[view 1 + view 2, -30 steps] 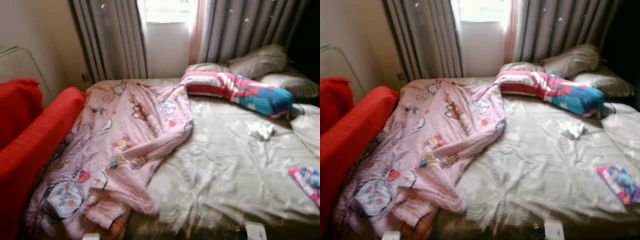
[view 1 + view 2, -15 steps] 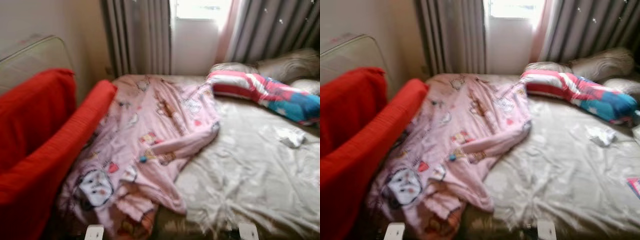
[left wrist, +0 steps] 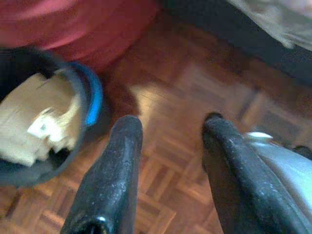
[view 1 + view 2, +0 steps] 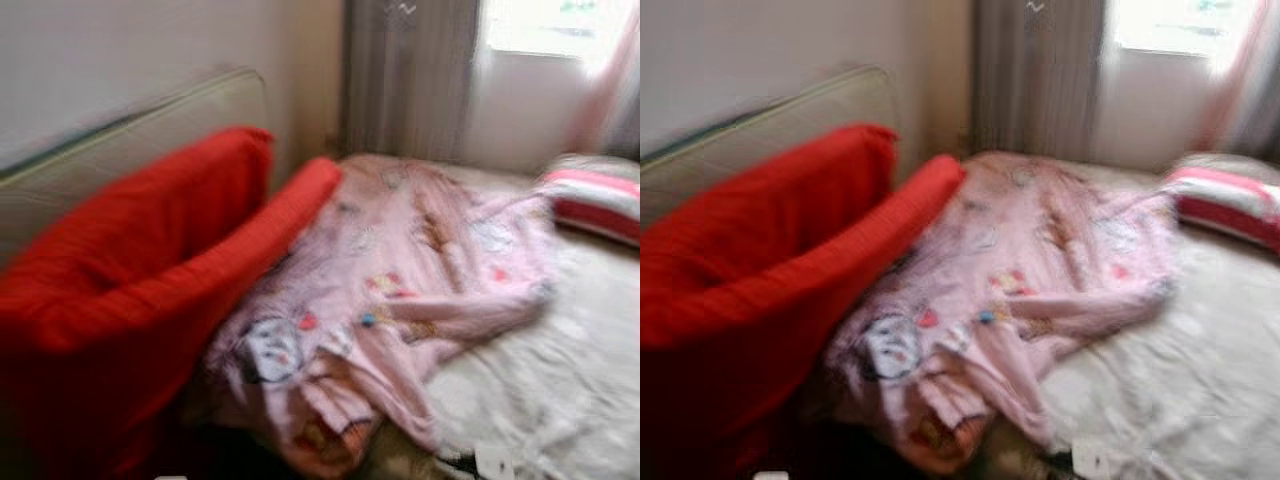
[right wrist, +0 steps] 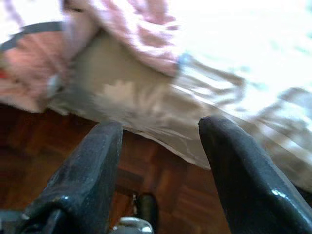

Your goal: Clean up the room

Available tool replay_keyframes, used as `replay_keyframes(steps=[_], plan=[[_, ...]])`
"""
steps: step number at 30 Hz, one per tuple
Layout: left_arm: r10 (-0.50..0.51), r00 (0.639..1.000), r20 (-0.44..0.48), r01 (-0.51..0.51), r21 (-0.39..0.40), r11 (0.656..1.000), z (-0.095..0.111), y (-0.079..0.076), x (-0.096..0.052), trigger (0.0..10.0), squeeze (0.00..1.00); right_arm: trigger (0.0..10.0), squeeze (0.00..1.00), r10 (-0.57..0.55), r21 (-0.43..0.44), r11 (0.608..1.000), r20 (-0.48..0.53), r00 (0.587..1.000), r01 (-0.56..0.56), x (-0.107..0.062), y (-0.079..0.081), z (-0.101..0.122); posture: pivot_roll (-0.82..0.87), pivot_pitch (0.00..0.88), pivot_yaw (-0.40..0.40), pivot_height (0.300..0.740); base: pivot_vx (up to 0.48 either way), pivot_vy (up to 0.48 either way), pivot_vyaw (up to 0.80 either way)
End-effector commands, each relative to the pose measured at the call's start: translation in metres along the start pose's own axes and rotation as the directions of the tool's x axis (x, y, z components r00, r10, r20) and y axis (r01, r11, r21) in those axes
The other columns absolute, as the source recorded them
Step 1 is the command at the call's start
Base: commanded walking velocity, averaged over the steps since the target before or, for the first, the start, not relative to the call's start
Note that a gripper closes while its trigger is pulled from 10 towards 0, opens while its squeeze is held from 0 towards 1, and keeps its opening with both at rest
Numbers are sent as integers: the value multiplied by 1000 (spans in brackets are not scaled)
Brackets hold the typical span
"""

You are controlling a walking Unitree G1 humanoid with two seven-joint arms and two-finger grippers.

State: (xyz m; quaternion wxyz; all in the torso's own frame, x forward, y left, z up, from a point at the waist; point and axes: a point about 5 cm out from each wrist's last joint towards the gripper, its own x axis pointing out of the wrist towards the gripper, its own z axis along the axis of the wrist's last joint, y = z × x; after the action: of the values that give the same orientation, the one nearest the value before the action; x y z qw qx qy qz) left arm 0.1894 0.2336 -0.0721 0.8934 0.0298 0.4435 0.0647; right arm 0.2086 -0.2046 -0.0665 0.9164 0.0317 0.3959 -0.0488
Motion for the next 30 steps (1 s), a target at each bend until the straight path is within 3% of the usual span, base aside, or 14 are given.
replay_keyframes(steps=[1,6,10,21,30], plan=[[-8,999,-31,8,5,1000,-8,-2,-1,10000,0,10000,0,-9,5,1000,-21,1000,9,-1,-3,-6,-66,37,14,740,0,0,763],[-16,1000,-21,16,0,1000,-3,-7,0,10000,0,10000,0,-11,5,1000,-20,1000,12,-1,-3,-5,-65,39,13,740,0,0,549],[-31,999,-17,31,2,1000,-1,-19,1,10000,0,10000,0,-28,16,999,-16,999,29,-1,-4,-5,-63,41,10,740,0,0,0],[-43,999,4,43,0,999,13,-28,4,10000,0,10000,0,-55,28,998,-5,998,55,-2,-5,-5,-62,40,7,740,0,0,0],[-46,999,7,46,4,999,16,-25,5,10000,0,10000,0,-55,31,998,8,998,55,-2,-5,-4,-63,39,7,740,0,0,-728]])
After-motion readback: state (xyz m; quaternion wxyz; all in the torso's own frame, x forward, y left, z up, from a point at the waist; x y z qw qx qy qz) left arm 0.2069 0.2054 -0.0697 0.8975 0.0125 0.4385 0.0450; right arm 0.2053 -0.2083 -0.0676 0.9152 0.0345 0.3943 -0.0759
